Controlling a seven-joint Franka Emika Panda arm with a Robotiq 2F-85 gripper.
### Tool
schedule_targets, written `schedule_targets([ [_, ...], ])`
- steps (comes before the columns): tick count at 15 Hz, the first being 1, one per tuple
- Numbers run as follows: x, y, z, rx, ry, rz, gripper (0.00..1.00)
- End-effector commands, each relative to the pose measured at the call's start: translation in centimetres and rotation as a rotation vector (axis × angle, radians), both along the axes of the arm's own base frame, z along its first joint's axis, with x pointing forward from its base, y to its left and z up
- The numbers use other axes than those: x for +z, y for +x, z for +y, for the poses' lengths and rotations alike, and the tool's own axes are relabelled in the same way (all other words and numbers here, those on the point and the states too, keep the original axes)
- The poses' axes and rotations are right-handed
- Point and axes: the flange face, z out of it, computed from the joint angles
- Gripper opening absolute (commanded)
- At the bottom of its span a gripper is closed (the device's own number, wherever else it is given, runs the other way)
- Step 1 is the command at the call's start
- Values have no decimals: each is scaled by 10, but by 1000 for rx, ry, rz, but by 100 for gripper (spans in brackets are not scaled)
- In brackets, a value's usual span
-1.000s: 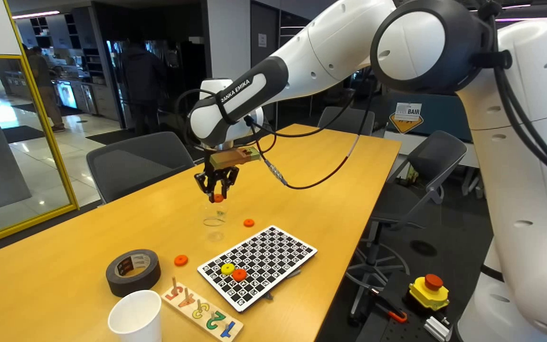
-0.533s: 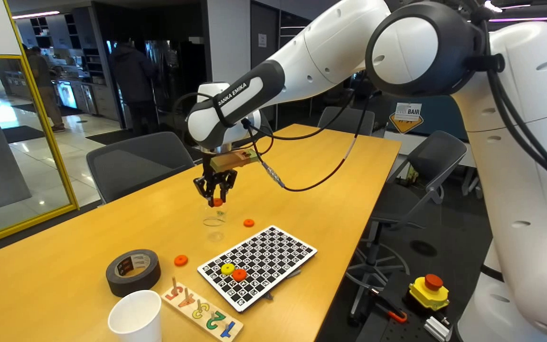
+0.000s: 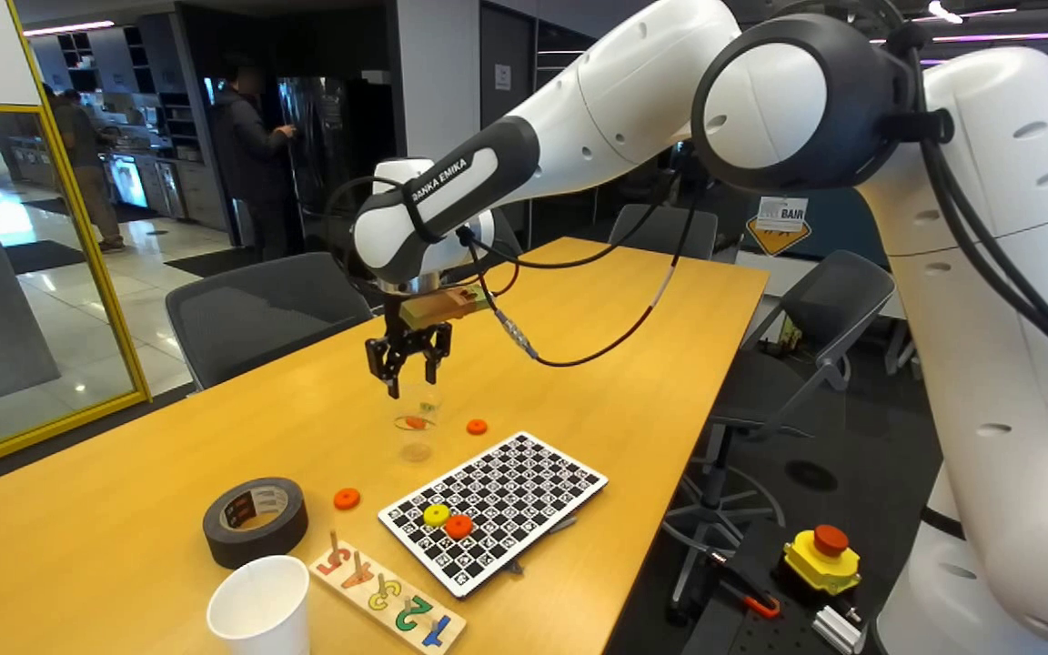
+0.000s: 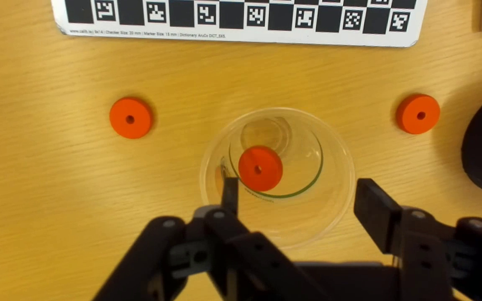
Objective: Put the orange circles into the transparent cup and the yellow circles into the white cup.
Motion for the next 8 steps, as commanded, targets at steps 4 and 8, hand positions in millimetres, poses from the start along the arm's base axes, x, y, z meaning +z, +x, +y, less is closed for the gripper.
schedule_targets([
  [4, 32, -6, -35, -65, -41, -31, 100],
  [8, 38, -20, -74, -71, -116, -33, 100],
])
